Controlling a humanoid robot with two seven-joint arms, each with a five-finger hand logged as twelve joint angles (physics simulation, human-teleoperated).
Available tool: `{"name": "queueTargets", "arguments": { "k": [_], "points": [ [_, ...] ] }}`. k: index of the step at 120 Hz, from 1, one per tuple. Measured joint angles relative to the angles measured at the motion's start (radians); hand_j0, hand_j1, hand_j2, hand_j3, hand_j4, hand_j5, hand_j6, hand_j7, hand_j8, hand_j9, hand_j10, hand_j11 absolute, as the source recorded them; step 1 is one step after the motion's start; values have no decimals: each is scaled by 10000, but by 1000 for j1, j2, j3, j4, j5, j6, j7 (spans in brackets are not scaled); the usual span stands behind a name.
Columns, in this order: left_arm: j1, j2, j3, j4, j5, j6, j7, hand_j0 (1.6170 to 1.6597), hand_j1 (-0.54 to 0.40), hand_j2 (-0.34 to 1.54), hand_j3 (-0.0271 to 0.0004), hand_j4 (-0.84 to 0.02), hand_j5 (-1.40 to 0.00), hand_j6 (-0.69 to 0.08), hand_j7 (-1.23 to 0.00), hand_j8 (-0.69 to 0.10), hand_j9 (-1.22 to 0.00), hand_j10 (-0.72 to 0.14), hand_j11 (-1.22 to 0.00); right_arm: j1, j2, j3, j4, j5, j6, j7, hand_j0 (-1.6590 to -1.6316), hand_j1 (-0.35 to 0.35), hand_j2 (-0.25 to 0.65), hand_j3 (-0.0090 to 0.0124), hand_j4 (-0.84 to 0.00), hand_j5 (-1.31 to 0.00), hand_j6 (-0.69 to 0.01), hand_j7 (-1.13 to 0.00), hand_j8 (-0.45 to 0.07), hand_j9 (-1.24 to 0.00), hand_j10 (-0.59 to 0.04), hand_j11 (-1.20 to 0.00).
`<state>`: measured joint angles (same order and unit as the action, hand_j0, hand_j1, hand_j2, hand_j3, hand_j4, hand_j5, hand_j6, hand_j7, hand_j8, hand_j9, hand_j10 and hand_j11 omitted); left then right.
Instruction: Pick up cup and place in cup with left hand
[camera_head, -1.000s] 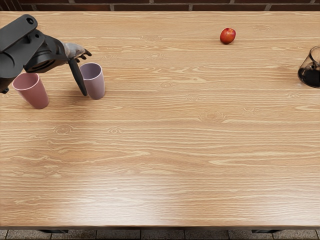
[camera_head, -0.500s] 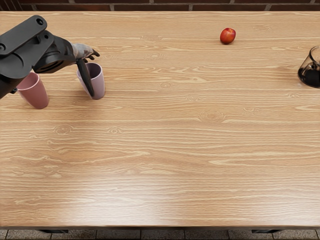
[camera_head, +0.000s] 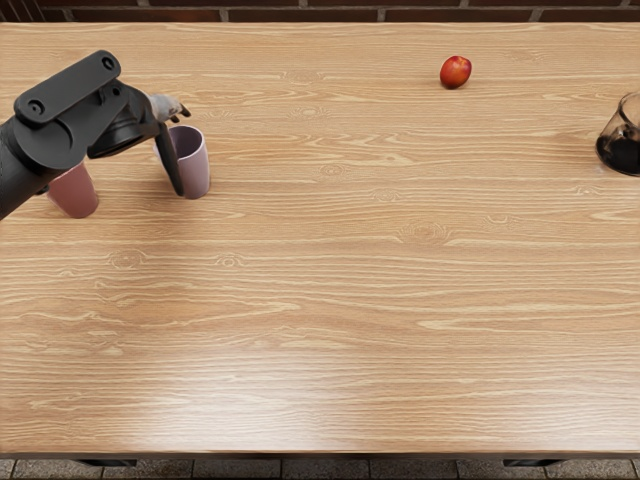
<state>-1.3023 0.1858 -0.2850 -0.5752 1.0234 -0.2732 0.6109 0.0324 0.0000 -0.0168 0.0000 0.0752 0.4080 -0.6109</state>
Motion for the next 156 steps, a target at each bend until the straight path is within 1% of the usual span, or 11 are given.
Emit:
{"name": "queueTargets", "arguments": {
  "k": [28, 52, 91, 117, 129, 139, 146, 153, 156],
  "points": [
    [-3, -6, 2, 3, 0, 0, 0, 16581, 2535, 172, 0, -825, -1047, -834, -1046, -831, -1045, -820, -1044, 0, 0, 0, 0, 0, 0, 0, -16581, -3491, 1, 0, -2, 0, -3, 0, -3, 0, -2, 0],
    [-5, -20, 14, 3, 0, 0, 0, 16581, 2089, 247, 0, -1197, -1530, -1206, -1529, -1203, -1528, -1193, -1528, 0, 0, 0, 0, 0, 0, 0, -16581, -3491, 1, 0, -2, 0, -3, 0, -3, 0, -2, 0],
    [-9, -14, 27, 4, 0, -3, 0, 16581, 1438, 357, 0, -1740, -2236, -1749, -2235, -1746, -2234, -1735, -2234, 0, 0, 0, 0, 0, 0, 0, -16581, -3491, 1, 0, -1, 0, -3, 0, -2, 0, -2, 0],
    [-12, -15, 36, 4, -1, -7, 0, 16581, 816, 461, 0, -2259, -2910, -2222, -2910, -2264, -2909, -2254, -2908, 0, 0, 0, 0, 0, 0, 0, -16581, -3491, 1, 0, -1, 0, -3, 0, -2, 0, -2, 0],
    [-11, -16, 38, 5, 0, -6, 0, 16580, 536, 526, 0, -2584, -3168, -2530, -3232, -2544, -3230, -2533, -3228, 0, 0, 0, 0, 0, 0, 0, -16581, -3491, 1, 0, -2, 0, -3, 0, -3, 0, -2, 0],
    [-11, -16, 38, 5, 1, -6, 0, 16580, 268, 607, 0, -2983, -3372, -2978, -3560, -2860, -3555, -2845, -3551, 0, 0, 0, 0, 0, 0, 0, -16581, -3491, 0, 0, -2, 0, -4, 0, -3, 0, -2, 0],
    [-12, -16, 39, 5, 1, -7, 0, 16580, 57, 652, 0, -3203, -3578, -3424, -3799, -3059, -3794, -3044, -3788, 0, 0, 0, 0, 0, 0, 0, -16581, -3491, 0, 0, -2, 0, -4, 0, -3, 0, -2, 0],
    [-12, -14, 39, 5, 1, -8, 0, 16580, -195, 689, 0, -3373, -3874, -3695, -4065, -3250, -4059, -3236, -4055, 0, 0, 0, 0, 0, 0, 0, -16581, -3491, 0, 0, -2, -1, -4, 0, -3, 0, -2, 0],
    [-12, -14, 39, 5, 1, -8, 0, 16580, -296, 707, 0, -3451, -3990, -3680, -4173, -3332, -4168, -3318, -4164, 0, 0, 0, 0, 0, 0, 0, -16581, -3491, 0, 0, -2, -1, -4, 0, -3, 0, -2, 0]
  ]
}}
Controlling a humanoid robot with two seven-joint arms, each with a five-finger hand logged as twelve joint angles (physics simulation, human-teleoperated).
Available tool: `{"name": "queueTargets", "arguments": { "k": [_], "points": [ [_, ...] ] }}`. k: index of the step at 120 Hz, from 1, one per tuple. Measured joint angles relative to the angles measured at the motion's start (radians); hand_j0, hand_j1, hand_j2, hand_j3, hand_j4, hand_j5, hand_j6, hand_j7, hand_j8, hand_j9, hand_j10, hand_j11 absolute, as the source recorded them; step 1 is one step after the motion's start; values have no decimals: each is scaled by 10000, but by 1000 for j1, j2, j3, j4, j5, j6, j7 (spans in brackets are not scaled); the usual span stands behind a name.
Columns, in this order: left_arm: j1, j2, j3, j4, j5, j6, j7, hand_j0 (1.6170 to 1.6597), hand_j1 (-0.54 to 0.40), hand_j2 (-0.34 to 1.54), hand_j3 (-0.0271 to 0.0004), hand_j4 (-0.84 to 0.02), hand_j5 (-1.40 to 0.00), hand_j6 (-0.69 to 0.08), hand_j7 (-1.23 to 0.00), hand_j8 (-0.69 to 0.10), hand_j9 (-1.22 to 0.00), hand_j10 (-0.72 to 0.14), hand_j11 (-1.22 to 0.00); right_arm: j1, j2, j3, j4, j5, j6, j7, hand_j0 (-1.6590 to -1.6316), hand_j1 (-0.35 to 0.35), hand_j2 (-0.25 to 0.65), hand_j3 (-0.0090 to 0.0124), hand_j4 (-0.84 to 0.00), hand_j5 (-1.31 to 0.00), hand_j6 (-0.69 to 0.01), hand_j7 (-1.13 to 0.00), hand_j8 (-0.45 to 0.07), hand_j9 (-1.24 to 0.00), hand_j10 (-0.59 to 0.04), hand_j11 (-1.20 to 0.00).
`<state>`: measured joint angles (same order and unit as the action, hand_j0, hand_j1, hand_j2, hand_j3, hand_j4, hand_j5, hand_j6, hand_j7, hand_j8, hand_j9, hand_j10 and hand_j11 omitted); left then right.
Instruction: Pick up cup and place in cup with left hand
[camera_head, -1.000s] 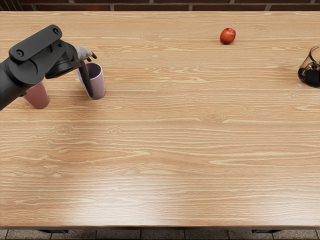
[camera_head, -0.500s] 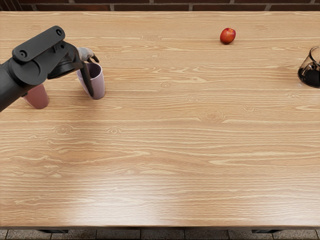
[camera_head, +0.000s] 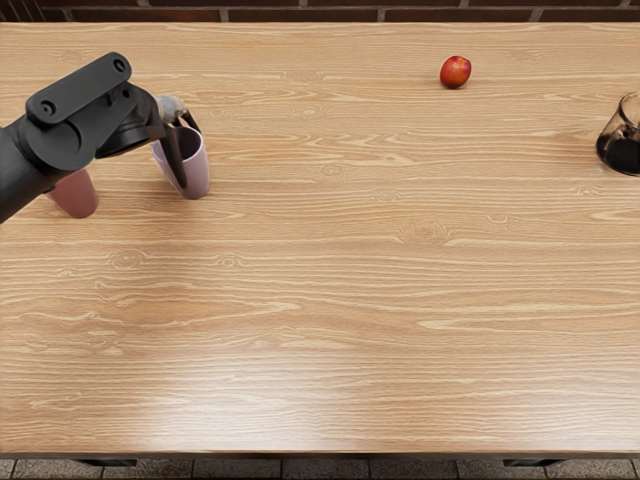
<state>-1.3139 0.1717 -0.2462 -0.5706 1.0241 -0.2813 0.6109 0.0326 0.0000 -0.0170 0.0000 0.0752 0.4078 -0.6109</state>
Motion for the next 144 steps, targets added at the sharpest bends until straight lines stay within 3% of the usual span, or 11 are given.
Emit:
{"name": "queueTargets", "arguments": {
  "k": [19, 48, 58, 89, 122, 144],
  "points": [
    [1, 5, 0, 0, -2, -3, 0, 16579, -768, 791, 0, -3830, -4541, -3606, -4698, -3668, -4703, -3709, -4699, 0, 0, 0, 0, 0, 0, 0, -16581, -3491, 0, 0, -2, 0, -4, 0, -3, 0, -2, 0],
    [-1, 4, 1, -1, -12, -13, 0, 16564, -1281, 935, 0, -4149, -5414, -2626, -5449, -2805, -5485, -4090, -5485, 0, 0, 0, 0, 0, 0, 0, -16581, -3491, 1, 0, -2, 0, -3, 0, -3, 0, -2, 0],
    [-6, 3, 1, -1, -14, -17, 0, 16557, -1355, 983, 0, -4203, -5668, -2709, -5687, -2707, -5713, -4184, -5718, 0, 0, 0, 0, 0, 0, 0, -16581, -3491, 1, 0, -2, 0, -4, 0, -3, 0, -2, 0],
    [-25, 11, 0, -9, -27, -50, 0, 16505, -2075, 1935, 0, -3405, -6401, -2006, -6374, -2060, -6414, -3929, -6422, 0, 0, 0, 0, 0, 0, 0, -16581, -3491, 1, 0, -2, 0, -4, 0, -3, 0, -2, 0],
    [-61, 50, -4, -19, -63, -103, 0, 16513, -1529, 1201, 0, -3518, -6585, -2149, -6522, -2186, -6597, -4094, -6649, 0, 0, -1, 0, 0, 0, 0, -16581, -3491, 1, 0, -2, 0, -4, 0, -3, 0, -2, 0],
    [-69, 168, -11, -128, -107, -127, 0, 16502, -1804, 1425, 0, -3492, -6863, -2069, -6799, -2326, -6848, -4154, -6973, 0, 0, 0, 0, 0, 0, 0, -16581, -3491, 1, 0, -2, 0, -4, 0, -3, 0, -2, 0]
  ]
}}
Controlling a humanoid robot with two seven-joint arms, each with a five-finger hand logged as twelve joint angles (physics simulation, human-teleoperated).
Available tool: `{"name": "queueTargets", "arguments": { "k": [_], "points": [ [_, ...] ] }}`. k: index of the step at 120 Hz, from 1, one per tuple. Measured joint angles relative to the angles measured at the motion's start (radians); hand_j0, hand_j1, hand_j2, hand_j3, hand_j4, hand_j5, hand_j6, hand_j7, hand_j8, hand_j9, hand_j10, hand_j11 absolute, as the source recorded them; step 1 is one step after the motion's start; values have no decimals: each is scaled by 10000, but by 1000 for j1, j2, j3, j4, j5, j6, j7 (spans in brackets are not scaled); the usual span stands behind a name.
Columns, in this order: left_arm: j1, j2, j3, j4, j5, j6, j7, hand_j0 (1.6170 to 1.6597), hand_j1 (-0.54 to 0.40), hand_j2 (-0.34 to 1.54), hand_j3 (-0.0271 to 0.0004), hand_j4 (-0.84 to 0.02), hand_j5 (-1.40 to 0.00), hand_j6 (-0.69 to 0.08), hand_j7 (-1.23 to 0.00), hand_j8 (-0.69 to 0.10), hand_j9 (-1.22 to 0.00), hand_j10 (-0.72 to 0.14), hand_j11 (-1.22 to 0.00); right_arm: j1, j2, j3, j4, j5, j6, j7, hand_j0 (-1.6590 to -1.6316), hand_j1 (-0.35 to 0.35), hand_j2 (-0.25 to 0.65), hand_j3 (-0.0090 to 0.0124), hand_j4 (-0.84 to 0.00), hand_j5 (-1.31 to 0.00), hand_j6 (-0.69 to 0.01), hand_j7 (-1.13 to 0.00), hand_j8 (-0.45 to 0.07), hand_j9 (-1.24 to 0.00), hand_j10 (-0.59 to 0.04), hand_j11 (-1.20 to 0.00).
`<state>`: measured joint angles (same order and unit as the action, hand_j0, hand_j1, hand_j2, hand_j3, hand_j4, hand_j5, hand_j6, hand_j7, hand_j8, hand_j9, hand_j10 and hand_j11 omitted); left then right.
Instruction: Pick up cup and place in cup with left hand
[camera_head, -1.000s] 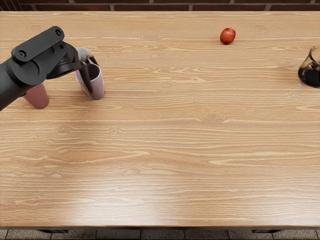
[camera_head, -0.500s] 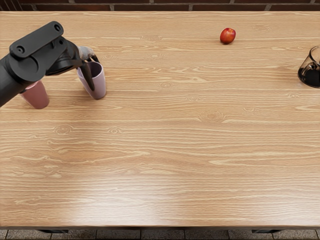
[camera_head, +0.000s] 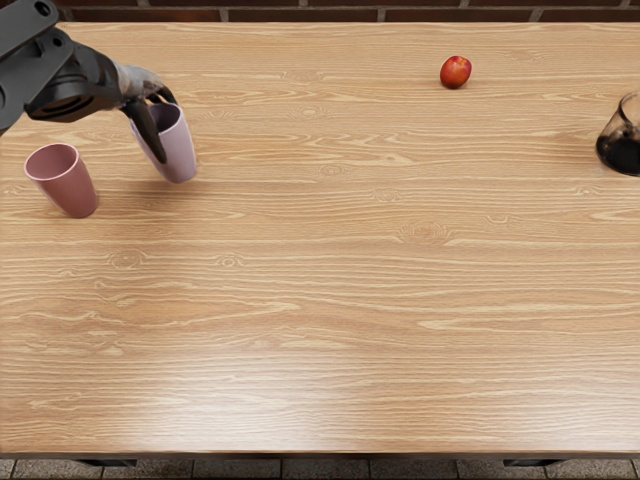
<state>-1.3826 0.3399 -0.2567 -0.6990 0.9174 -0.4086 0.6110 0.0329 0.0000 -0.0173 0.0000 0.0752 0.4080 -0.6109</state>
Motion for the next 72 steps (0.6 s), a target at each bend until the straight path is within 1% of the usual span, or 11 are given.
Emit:
{"name": "queueTargets", "arguments": {
  "k": [4, 5, 8, 23, 32, 37, 43, 47, 58, 72],
  "points": [
    [-2, 15, -1, -23, -8, -2, 0, 16492, -1898, 1554, 0, -3403, -6945, -1973, -6872, -2253, -6932, -4062, -7070, 0, 0, 0, 0, 0, 0, 0, -16581, -3491, 1, 0, -2, 0, -4, 0, -3, 0, -2, 0],
    [-4, 21, -1, -29, -11, -3, 0, 16488, -1849, 1545, 1, -3425, -7006, -1888, -6914, -2257, -6968, -3928, -7100, 0, 0, 0, 0, 0, 0, 0, -16581, -3491, 1, 0, -2, 0, -4, 0, -4, 0, -3, 0],
    [-11, 35, -2, -46, -17, -4, 0, 16484, -1892, 1612, 0, -3277, -7059, -1855, -6961, -2148, -7024, -3933, -7159, 0, 0, 0, 0, 0, 0, 0, -16581, -3491, 1, 0, -2, 0, -4, 0, -3, 0, -2, 0],
    [-22, 84, -4, -112, -51, -10, 0, 16460, -2134, 1879, 1, -3096, -7411, -1732, -7270, -1873, -7343, -3906, -7495, 0, 0, 0, 0, 0, 0, 0, -16581, -3490, 0, 0, -3, 0, -5, 0, -4, 0, -3, 0],
    [-31, 116, -5, -142, -66, -20, 0, 16430, -2485, 2252, 1, -2761, -7581, -1246, -7421, -1647, -7512, -3629, -7709, 0, 0, 0, 0, 0, 0, 0, -16581, -3491, 1, 0, -2, 0, -4, 0, -4, 0, -3, 0],
    [-32, 128, -5, -152, -77, -27, 1, 16409, -2531, 2386, 1, -2719, -7737, -1231, -7591, -1458, -7644, -3564, -7830, 0, 0, 0, 0, 0, 0, 0, -16581, -3491, 0, 0, -3, 0, -5, 0, -5, 0, -4, 0],
    [-32, 140, -6, -160, -83, -35, 1, 16388, -2586, 2526, 1, -2629, -7826, -1104, -7679, -1415, -7740, -3502, -7939, 0, 0, 1, 0, 0, 0, 0, -16581, -3491, 0, 0, -2, 0, -4, 0, -4, 0, -3, 0],
    [-37, 156, -6, -163, -89, -42, 1, 16380, -2537, 2569, 1, -2552, -7920, -1106, -7761, -1341, -7795, -3479, -7987, 0, 0, 1, 0, 0, 0, 0, -16581, -3491, 0, 0, -2, 0, -5, 0, -4, 0, -4, 0],
    [-39, 180, -6, -169, -100, -58, 1, 16346, -2755, 2828, 1, -2373, -8064, -919, -7848, -1214, -7884, -3330, -8157, 0, 0, 1, 0, 0, 0, 0, -16581, -3491, 0, 0, -3, 0, -5, 0, -4, 0, -4, 0],
    [-50, 222, -6, -171, -110, -79, 1, 16319, -2834, 2971, 1, -2193, -8193, -742, -7946, -1146, -7977, -3269, -8260, 1, 0, 1, 0, 0, 0, 0, -16581, -3491, 0, 0, -2, 0, -4, 0, -4, 0, -4, 0]
  ]
}}
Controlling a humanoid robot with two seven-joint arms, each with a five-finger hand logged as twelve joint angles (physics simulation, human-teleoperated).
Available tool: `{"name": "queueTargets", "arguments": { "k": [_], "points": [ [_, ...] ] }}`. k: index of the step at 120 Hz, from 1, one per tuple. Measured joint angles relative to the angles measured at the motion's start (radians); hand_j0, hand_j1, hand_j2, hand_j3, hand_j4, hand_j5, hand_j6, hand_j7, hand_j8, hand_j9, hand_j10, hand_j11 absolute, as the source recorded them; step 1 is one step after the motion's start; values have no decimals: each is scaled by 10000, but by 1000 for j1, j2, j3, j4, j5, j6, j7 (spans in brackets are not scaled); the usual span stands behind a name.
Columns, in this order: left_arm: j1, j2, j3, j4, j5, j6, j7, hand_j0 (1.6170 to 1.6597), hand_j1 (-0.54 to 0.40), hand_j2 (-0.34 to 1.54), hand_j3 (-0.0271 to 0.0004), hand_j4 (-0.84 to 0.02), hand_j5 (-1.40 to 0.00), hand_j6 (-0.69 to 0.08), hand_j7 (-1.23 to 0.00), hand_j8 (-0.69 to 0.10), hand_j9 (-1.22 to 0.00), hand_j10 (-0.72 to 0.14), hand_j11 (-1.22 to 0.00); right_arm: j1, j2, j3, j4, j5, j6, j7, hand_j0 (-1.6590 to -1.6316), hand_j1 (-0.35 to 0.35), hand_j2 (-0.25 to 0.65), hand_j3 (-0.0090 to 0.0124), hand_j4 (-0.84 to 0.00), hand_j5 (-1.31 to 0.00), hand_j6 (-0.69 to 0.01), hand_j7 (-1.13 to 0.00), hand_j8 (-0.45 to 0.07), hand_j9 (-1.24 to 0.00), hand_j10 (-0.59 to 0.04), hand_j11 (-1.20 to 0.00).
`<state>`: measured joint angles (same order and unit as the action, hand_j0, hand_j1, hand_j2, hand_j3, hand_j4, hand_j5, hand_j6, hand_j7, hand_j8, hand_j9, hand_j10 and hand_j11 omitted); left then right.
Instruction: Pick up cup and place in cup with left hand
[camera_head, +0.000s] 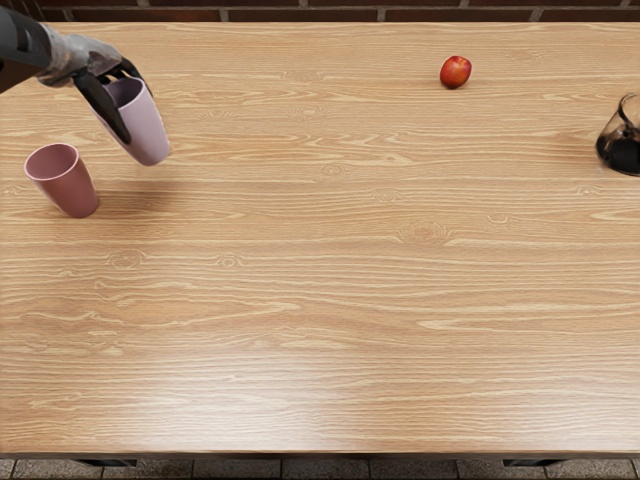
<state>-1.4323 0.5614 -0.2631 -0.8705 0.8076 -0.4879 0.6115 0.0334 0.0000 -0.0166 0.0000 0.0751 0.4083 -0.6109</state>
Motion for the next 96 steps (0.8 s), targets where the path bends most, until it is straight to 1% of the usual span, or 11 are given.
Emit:
{"name": "queueTargets", "arguments": {
  "k": [22, 35, 56, 66, 68, 72, 75, 78, 81, 87, 96],
  "points": [
    [-11, 63, 0, -22, -17, -28, 0, 16260, -3240, 3369, 1, -1679, -8519, -384, -8242, -733, -8221, -2966, -8462, 0, 0, 0, 0, 0, 1, 0, -16581, -3491, 0, 0, -3, 0, -5, 0, -5, 0, -4, 0],
    [-16, 108, 0, -50, -20, -36, 0, 16229, -3328, 3482, 1, -1528, -8657, -260, -8359, -615, -8313, -2844, -8559, 0, 0, 1, 0, 0, 1, 0, -16581, -3491, 0, 0, -3, 0, -5, 0, -5, 0, -4, 0],
    [-14, 132, 0, -73, -23, -39, 0, 16185, -3431, 3636, 1, -1354, -8884, -101, -8545, -364, -8485, -2688, -8724, 0, 0, 0, 0, 0, 1, 0, -16581, -3490, -1, 0, -3, -1, -6, 0, -6, -1, -5, 0],
    [-14, 147, 2, -77, -22, -43, 0, 16170, -3455, 3668, 1, -1260, -8977, -10, -8582, -406, -8494, -2666, -8789, 0, 0, 0, 0, 0, 1, 0, -16581, -3491, 0, 0, -3, -1, -6, 0, -6, -1, -5, 0],
    [-14, 153, 2, -77, -23, -43, 0, 16182, -3255, 3529, 1, -1259, -8971, -15, -8578, -362, -8482, -2616, -8752, 0, 0, 0, 0, 0, 1, 0, -16581, -3491, 0, 0, -3, -1, -6, 0, -5, -1, -5, 0],
    [-13, 159, 2, -78, -21, -44, 0, 16218, -3115, 3356, 1, -1545, -8859, -270, -8486, -674, -8378, -2938, -8639, 0, 0, 0, 0, 0, 1, 0, -16581, -3491, 0, 0, -3, -1, -5, 0, -5, 0, -4, 0],
    [-13, 165, 2, -78, -22, -45, 0, 16233, -3139, 3330, 1, -1664, -8854, -386, -8479, -790, -8357, -2993, -8603, 0, 0, 0, 0, 0, 1, 0, -16581, -3491, 0, 0, -3, -1, -6, 0, -5, 0, -4, 0],
    [-13, 173, 2, -79, -22, -47, 0, 16238, -3238, 3421, 1, -1688, -8856, -399, -8484, -867, -8360, -3027, -8603, 0, 0, 0, 0, 0, 1, 0, -16581, -3491, 0, 0, -3, -1, -6, 0, -5, 0, -4, 0],
    [-13, 175, 3, -79, -20, -48, 0, 16252, -2988, 3288, 1, -1846, -8774, -533, -8417, -1053, -8305, -3144, -8564, 0, 0, 0, 0, 0, 1, 0, -16581, -3491, 1, 0, -3, -1, -5, 0, -4, 0, -4, 0],
    [-11, 188, 3, -79, -21, -50, 0, 16273, -2881, 3199, 1, -2019, -8762, -711, -8409, -1211, -8296, -3313, -8526, 1, 0, 1, 0, 0, 1, 0, -16581, -3491, 0, 0, -3, -1, -5, 0, -5, 0, -4, 0],
    [-13, 202, 2, -80, -21, -57, 0, 16300, -2774, 3059, 1, -2114, -8751, -811, -8382, -1286, -8273, -3417, -8478, 3, 0, 1, 0, 0, 2, 0, -16581, -3491, 0, 0, -3, -1, -5, 0, -5, 0, -4, 0]
  ]
}}
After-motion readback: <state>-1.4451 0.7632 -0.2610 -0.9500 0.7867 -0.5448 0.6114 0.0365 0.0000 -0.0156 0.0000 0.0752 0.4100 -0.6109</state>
